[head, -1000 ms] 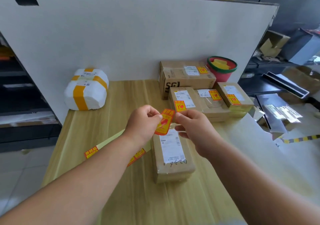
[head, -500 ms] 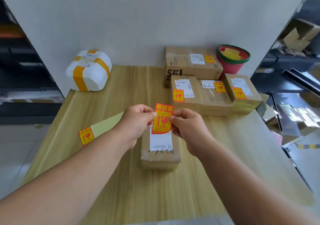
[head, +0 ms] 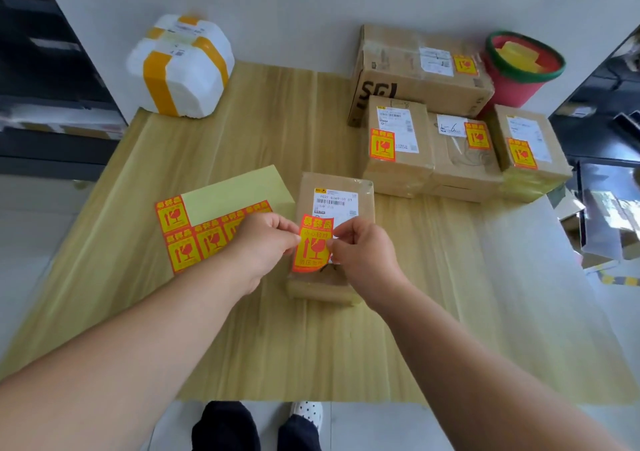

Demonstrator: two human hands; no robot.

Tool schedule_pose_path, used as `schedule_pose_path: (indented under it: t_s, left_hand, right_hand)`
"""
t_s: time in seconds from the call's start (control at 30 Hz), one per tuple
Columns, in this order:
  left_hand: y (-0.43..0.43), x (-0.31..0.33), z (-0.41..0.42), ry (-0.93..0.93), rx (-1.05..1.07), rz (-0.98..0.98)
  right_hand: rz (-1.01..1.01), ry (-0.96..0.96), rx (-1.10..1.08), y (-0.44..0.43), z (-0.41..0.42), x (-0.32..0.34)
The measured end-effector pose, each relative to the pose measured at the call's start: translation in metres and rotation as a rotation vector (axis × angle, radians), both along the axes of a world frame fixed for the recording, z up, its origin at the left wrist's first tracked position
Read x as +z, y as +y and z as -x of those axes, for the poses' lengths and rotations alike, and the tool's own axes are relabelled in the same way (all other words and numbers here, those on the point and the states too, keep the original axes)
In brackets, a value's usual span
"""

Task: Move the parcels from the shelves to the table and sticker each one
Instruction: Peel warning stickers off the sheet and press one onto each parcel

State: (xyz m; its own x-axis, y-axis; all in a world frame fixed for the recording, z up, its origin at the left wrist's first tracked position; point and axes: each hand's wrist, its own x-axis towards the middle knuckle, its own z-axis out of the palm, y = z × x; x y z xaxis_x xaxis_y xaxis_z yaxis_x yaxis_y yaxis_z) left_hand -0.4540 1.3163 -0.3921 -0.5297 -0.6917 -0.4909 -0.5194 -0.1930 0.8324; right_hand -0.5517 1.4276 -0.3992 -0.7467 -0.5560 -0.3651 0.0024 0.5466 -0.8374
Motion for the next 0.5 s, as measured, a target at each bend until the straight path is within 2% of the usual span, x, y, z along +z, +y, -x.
schedule_pose_path:
  t_s: [0.5]
  left_hand:
    - [-0.002, -0.014, -0.002, -0.046, -0.039, -0.017]
  right_hand:
    - [-0.146, 0.153, 0.13, -0.004, -0.002, -0.011]
